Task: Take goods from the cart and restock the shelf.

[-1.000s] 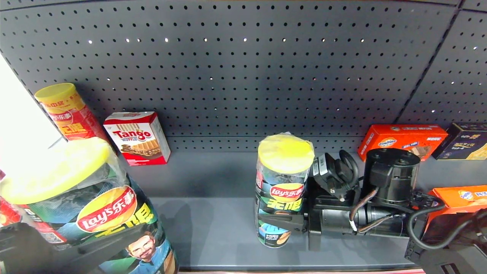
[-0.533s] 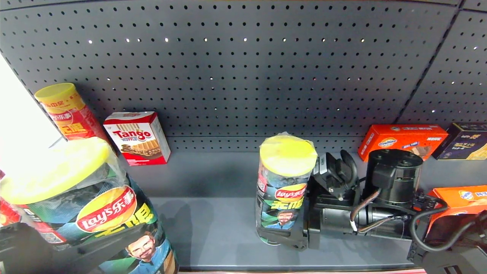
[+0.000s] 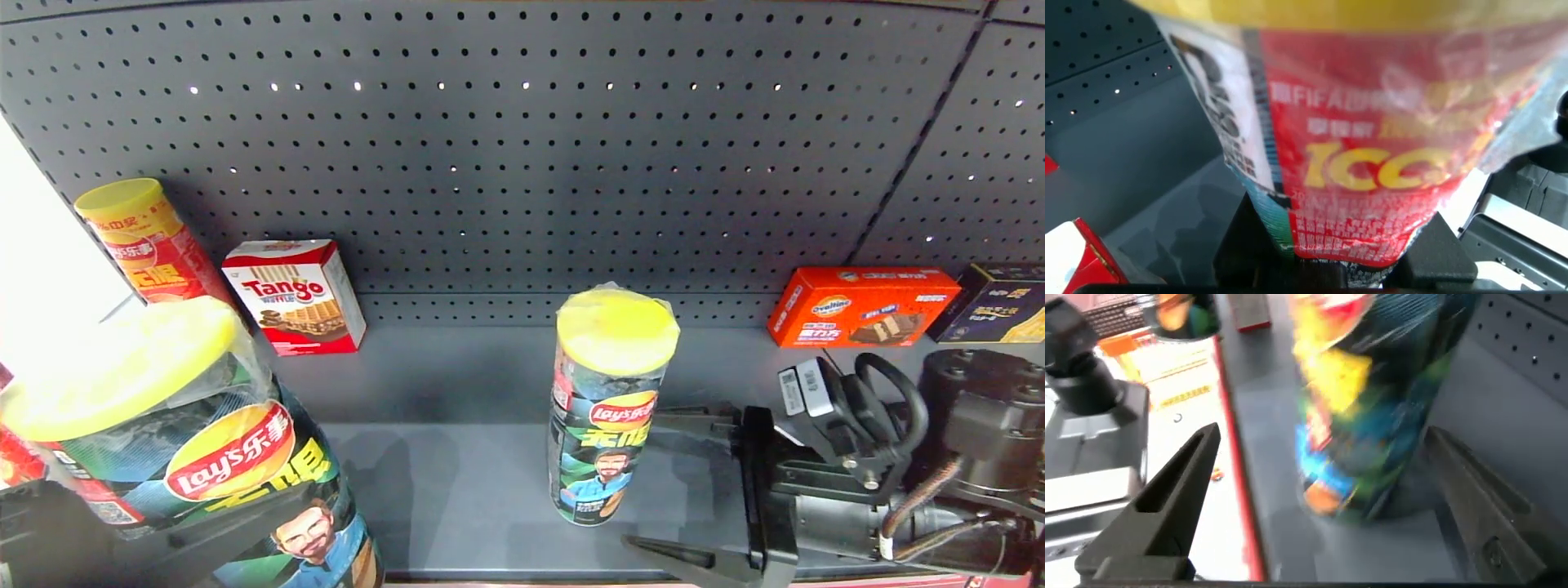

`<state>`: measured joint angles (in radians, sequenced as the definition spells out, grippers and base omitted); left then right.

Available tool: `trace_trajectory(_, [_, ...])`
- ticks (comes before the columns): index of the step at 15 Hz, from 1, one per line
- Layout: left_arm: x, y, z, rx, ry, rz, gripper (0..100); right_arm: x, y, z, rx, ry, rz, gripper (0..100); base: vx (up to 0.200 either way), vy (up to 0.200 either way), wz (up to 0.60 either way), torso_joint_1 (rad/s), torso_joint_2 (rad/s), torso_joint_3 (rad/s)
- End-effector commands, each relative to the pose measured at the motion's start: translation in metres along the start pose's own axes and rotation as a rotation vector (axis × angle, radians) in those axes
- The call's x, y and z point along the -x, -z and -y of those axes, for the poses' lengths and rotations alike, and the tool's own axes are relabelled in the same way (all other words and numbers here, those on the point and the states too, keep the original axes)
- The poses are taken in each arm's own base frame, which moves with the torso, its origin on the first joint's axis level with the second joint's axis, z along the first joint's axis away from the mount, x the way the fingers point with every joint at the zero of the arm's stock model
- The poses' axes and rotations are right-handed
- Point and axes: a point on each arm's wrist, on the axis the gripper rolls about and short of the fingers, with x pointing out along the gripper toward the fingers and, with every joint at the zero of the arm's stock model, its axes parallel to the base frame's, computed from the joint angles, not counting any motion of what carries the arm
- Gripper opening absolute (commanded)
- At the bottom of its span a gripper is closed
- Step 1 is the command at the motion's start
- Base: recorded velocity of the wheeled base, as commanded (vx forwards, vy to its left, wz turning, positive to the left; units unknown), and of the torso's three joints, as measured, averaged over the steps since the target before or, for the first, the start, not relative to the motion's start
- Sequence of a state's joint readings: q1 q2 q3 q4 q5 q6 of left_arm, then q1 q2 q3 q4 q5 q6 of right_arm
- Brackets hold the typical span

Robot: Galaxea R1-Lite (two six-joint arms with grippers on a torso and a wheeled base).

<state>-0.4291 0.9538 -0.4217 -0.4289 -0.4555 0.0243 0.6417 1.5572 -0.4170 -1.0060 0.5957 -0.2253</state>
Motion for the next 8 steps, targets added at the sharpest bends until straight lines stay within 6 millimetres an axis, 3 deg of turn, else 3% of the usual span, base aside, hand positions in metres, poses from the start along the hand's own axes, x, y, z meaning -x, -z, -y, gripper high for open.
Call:
trace_trajectory(1, [0.0, 0.0, 0.0, -0.001, 0.0, 0.0, 0, 0.024, -0.008, -0.003, 0.024, 0.053, 0.03, 100, 0.0, 0.0, 0.0, 0.0, 0.0, 0.0])
trace_trajectory(2, [0.001, 0.001, 0.001, -0.001, 0.0, 0.002, 0, 0.029, -0.01, -0.002, 0.031, 0.07, 0.039, 100, 0.0, 0.0, 0.0, 0.0, 0.0, 0.0])
trace_trajectory(7, [0.004, -0.002, 0.002, -0.011, 0.001, 0.02, 0, 0.107, -0.03, 0.002, 0.123, 0.446, 0.106, 100, 0.0, 0.0, 0.0, 0.0, 0.0, 0.0])
trace_trajectory(8, [0.004, -0.002, 0.002, -0.011, 0.001, 0.02, 0, 0.107, -0.03, 0.002, 0.123, 0.446, 0.106, 100, 0.0, 0.0, 0.0, 0.0, 0.0, 0.0])
